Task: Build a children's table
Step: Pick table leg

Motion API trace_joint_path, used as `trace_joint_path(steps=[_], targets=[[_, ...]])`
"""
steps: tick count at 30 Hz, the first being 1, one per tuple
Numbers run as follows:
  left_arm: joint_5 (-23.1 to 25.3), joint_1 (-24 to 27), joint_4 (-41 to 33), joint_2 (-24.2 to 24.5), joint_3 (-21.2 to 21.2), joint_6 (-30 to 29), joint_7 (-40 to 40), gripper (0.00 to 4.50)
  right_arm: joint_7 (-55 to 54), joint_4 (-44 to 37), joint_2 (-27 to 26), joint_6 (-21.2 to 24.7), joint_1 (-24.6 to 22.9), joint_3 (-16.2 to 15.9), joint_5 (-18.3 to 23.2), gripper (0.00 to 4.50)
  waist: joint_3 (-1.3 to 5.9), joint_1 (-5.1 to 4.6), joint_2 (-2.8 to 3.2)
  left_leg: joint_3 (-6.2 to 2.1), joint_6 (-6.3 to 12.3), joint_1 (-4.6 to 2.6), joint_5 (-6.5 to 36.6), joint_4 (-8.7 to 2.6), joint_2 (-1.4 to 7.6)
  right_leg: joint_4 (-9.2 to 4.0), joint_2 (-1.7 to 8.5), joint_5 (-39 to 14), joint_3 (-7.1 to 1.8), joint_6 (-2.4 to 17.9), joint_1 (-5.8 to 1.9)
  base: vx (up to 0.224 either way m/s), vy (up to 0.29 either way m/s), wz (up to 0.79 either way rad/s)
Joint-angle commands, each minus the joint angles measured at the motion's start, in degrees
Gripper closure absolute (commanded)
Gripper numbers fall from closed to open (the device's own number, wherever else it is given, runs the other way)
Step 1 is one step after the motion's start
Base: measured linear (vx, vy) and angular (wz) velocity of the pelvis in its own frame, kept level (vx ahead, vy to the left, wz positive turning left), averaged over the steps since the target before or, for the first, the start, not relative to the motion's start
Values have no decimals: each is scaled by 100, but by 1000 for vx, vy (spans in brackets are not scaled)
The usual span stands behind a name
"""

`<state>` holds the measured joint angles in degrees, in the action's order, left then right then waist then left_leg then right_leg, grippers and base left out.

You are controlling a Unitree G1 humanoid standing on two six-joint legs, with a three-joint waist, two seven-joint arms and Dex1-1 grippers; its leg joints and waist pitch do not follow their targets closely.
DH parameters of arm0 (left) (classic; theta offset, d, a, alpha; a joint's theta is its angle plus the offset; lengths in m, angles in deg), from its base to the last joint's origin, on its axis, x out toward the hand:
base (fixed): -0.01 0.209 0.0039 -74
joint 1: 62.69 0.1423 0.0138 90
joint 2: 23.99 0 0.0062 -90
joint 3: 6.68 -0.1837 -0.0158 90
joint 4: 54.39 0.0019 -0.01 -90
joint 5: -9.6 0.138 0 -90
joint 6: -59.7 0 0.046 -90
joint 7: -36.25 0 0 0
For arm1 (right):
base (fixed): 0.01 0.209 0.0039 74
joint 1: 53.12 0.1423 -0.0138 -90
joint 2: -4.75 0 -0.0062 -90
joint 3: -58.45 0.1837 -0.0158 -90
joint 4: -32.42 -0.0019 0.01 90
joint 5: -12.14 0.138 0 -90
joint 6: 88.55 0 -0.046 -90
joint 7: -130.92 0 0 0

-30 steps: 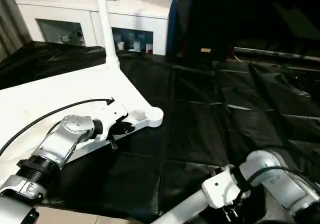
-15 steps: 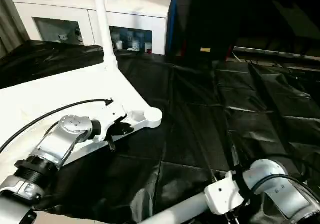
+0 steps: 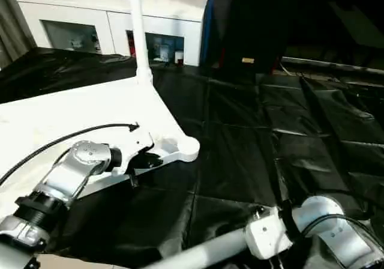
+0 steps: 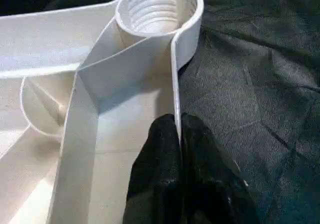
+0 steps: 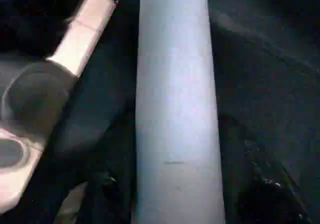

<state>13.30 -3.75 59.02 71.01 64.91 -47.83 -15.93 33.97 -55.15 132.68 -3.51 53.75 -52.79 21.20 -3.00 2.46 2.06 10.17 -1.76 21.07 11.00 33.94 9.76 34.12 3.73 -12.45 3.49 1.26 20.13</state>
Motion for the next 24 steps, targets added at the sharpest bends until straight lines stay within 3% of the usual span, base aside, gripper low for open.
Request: trace_joint_path(steps=[1, 3, 5, 6, 7, 8, 9, 10, 11, 13, 15, 17, 18, 20, 24], targets=[[28, -56, -207, -48, -122, 92, -88, 450, 461, -481, 199, 1241, 831, 501, 803, 195, 344, 34, -167, -254, 711, -46, 1277, -456, 427, -336, 530, -528, -284, 1442, -233, -51, 34, -4], [20, -47, -226, -49, -116, 170, -109, 450, 548, -348, 203, 1428, 1107, 538, 891, 192, 315, 139, -69, -160, 854, -38, 887, -361, 434, -378, 597, -732, -307, 1495, -121, 0, 0, 0], [-15, -21, -298, -36, -114, 176, -165, 450, 536, -282, 219, 1230, 1115, 586, 851, 177, 349, 245, -5, -139, 754, -70, 758, -355, 482, -367, 567, -496, -291, 1514, -76, 7, -25, 3], [-18, -9, -321, -32, -115, 157, -170, 450, 543, -276, 230, 1114, 1105, 594, 815, 162, 356, 264, -24, -147, 720, -49, 701, -360, 489, -337, 550, -336, -278, 1514, -95, 0, 0, 0], [-18, -3, -331, -31, -116, 150, -170, 450, 552, -276, 238, 1051, 1098, 593, 794, 162, 406, 324, -47, -147, 686, -71, 568, -333, 492, -274, 534, 115, -272, 1533, -94, 0, 0, 0], [-19, 11, -350, -22, -120, 147, -181, 450, 579, -301, 257, 1065, 1077, 598, 799, 162, 441, 334, -92, -155, 785, -11, 278, -304, 464, -186, 529, 699, -261, 1574, -139, 0, 0, 0], [-19, 25, -366, -15, -122, 144, -187, 450, 611, -337, 285, 1126, 1054, 600, 817, 162, 464, 356, -109, -147, 930, 28, 9, -252, 433, -121, 514, 1143, -257, 1583, -133, 0, 0, 0], [-18, 35, -374, -12, -123, 144, -187, 450, 630, -364, 305, 1166, 1042, 602, 830, 162, 466, 358, -111, -142, 999, 49, -57, -233, 423, -100, 510, 1265, -258, 1581, -122, 0, 0, 0], [-26, 45, -390, -6, -126, 142, -183, 450, 724, -472, 381, 1485, 1070, 562, 918, 162, 463, 373, -78, -141, 1105, 47, -48, -217, 423, -101, 510, 1242, -243, 1602, -99, 0, 0, 0], [-31, 46, -394, -7, -124, 144, -170, 450, 805, -565, 443, 1801, 1119, 526, 964, 195, 442, 398, -62, -137, 1125, 54, 112, -217, 446, -136, 519, 900, -240, 1571, -78, 0, 0, 0], [-25, 25, -362, -12, -118, 178, -155, 450, 811, -548, 461, 1961, 1160, 504, 895, 197, 412, 407, -47, -141, 952, 37, 431, -251, 461, -191, 513, 259, -235, 1525, -65, 0, 0, 0], [-16, 3, -330, -21, -94, 253, -142, 450, 767, -431, 418, 1999, 1198, 563, 863, 207, 398, 402, -43, -136, 795, 18, 601, -263, 465, -224, 510, -9, -247, 1507, -50, 0, 0, 0], [-18, -1, -331, -23, -87, 253, -145, 450, 770, -349, 396, 1967, 1228, 613, 893, 235, 397, 404, -43, -137, 754, 19, 635, -264, 464, -228, 515, -63, -250, 1501, -54, 0, 0, 0], [-23, 0, -337, -23, -85, 245, -152, 450, 743, -250, 384, 1933, 1275, 659, 886, 239, 401, 401, -48, -133, 646, 19, 685, -262, 454, -222, 515, -116, -256, 1500, -55, 0, 0, 0], [-28, 15, -351, -27, -91, 233, -134, 450, 662, -220, 383, 1810, 1284, 699, 780, 260, 414, 408, -48, -133, 638, 28, 605, -245, 447, -194, 514, 47, -262, 1495, -63, 0, 0, 0]])
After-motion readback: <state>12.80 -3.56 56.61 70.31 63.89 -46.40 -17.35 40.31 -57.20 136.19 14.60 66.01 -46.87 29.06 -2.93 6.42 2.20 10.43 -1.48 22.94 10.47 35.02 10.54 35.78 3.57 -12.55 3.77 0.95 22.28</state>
